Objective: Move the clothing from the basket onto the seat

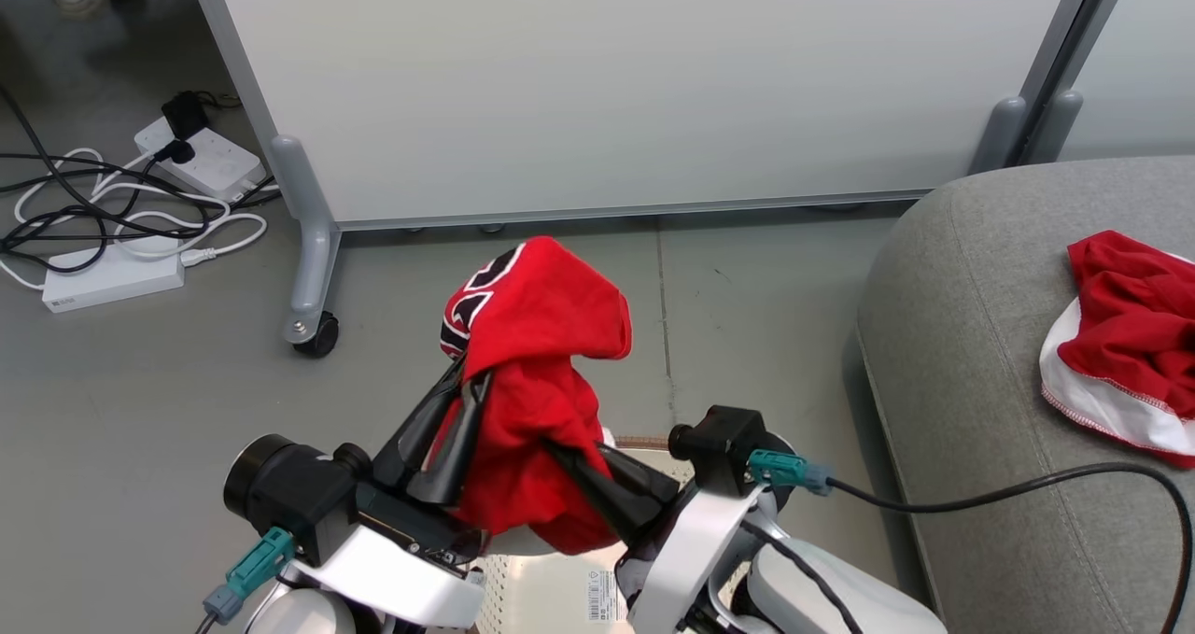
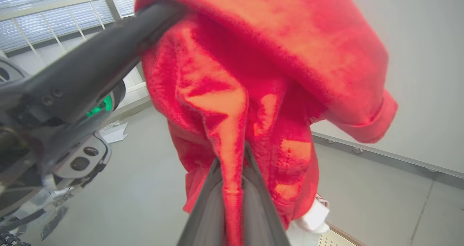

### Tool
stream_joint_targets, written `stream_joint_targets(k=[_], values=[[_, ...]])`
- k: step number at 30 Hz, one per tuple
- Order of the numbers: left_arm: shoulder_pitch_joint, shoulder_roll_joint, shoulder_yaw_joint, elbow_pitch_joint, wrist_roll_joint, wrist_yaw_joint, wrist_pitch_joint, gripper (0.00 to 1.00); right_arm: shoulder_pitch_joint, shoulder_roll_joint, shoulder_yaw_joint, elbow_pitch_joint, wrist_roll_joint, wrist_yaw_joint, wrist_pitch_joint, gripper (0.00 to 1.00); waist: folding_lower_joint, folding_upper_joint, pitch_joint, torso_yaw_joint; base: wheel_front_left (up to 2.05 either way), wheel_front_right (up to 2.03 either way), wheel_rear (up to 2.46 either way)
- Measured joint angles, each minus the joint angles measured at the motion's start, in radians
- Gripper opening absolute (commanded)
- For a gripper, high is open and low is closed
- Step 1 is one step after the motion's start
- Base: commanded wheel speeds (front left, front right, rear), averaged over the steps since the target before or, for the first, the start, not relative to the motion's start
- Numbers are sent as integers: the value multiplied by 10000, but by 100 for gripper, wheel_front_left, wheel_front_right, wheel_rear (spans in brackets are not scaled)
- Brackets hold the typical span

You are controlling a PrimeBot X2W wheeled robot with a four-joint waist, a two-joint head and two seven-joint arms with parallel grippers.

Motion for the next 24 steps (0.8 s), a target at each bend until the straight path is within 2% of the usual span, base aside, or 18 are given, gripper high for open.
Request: stream_joint_targets(k=[9,16,24], values=[[-35,23,-531,-205,213,-142,-17,100,-98,2,-993,332,38,0,-349,0,0,0,-58,-112,0,0,0],[-10,186,-1553,-458,462,-420,403,100,-65,-2,-2178,709,-255,0,-426,0,-1,0,-159,-285,0,0,0],[194,560,-2493,-474,700,-535,1051,100,347,-2,-3350,775,-903,0,-453,0,0,0,-130,-718,0,0,0]])
